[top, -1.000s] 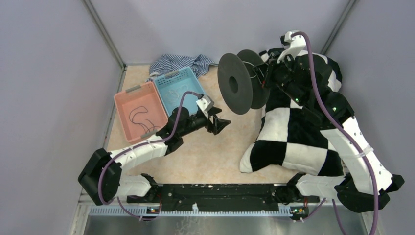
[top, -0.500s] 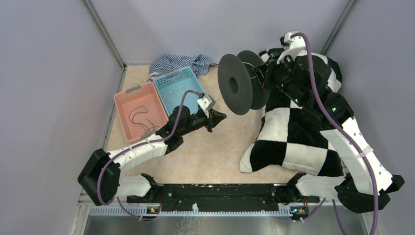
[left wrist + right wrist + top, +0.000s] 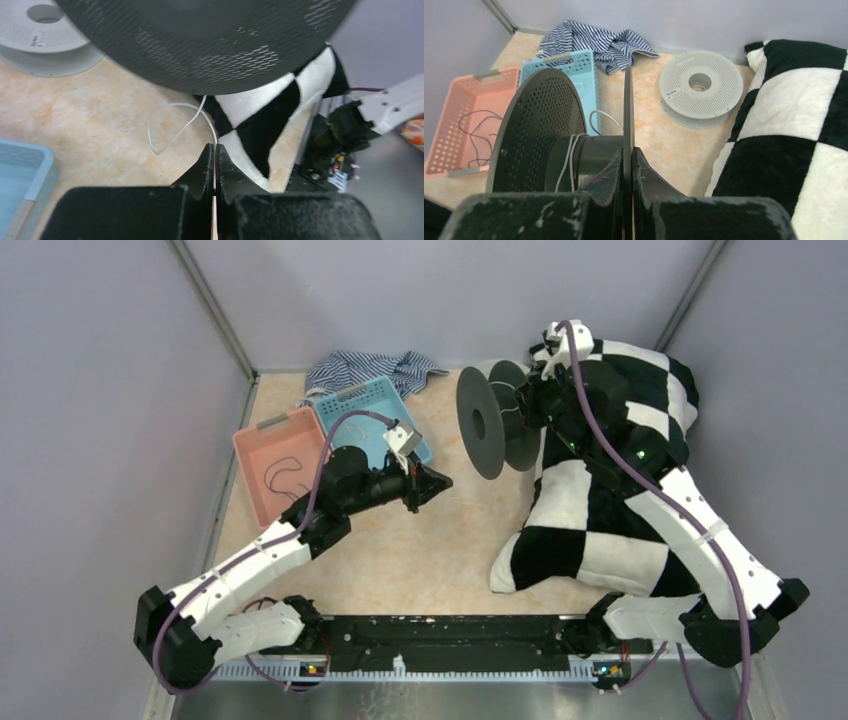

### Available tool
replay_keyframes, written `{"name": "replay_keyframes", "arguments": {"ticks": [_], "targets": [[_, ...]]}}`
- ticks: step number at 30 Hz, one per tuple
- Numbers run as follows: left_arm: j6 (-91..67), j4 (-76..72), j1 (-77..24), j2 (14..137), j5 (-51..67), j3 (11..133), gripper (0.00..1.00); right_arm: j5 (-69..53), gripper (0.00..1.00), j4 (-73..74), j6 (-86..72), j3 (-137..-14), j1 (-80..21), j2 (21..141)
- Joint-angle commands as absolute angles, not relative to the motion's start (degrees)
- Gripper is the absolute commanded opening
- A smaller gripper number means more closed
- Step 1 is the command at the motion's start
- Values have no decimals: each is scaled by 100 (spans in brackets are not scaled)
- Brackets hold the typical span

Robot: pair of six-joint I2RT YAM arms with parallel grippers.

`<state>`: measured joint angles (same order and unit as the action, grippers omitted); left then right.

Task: Wrap the cables
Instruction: Wrap the cable around the cable reel.

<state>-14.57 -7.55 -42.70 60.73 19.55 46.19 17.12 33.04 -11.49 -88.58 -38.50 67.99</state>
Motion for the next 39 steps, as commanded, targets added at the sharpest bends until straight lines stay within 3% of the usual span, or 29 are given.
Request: {"name": "replay_keyframes", "arguments": {"ticks": [1,15,20,25,32,39], "targets": [[-1874,392,-4317,5763,2841,5177,0,1995,0,2585,-1227,-8925,-3887,7049],[-2054,778,-4966,5307,3459,6297,0,2250,0,2558,-1231,-9050,-3783,8470],[-1907,-186,-4966,5021,2220,6656,0,2012,0,2375,-1255,-8474,-3781,8378],[-1544,-307,-4966,5622,1401,7613,0,1692,0,2268,-1282,-7858,-3788,8025],[-1221,-1344,-4867,6203,-175,7762,0,1128,0,1934,-1127,-7034,-3957,7346],[-1467,-1470,-4368,7033,260,8347,0,952,0,2022,-998,-6725,-4080,6948]]}}
